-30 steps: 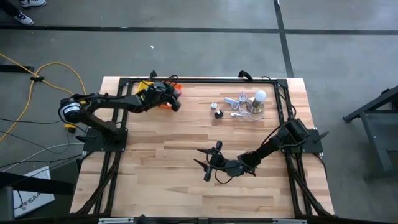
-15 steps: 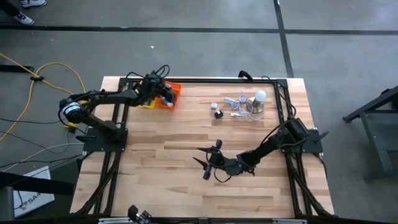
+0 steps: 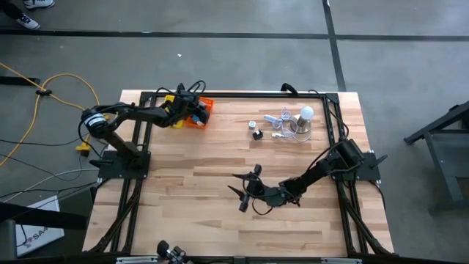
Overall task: Pick & Place Office items
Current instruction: Put the pink adapter into the orange basket
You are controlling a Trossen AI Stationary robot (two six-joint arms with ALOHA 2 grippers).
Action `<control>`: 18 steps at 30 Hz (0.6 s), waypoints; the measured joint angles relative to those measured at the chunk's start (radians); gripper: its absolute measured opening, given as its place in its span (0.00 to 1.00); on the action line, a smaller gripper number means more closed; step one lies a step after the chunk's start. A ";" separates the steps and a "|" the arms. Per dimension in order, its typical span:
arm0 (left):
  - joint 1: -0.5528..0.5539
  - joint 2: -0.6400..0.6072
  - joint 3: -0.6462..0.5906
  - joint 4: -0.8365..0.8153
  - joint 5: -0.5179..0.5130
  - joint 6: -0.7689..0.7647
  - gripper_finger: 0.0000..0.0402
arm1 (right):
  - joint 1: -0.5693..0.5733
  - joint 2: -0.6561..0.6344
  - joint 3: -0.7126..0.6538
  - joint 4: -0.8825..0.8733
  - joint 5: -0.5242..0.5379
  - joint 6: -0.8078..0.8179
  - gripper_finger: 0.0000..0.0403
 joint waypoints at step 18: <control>0.001 0.014 0.001 0.073 0.036 0.000 0.41 | 0.000 0.001 0.000 0.000 0.000 0.000 0.49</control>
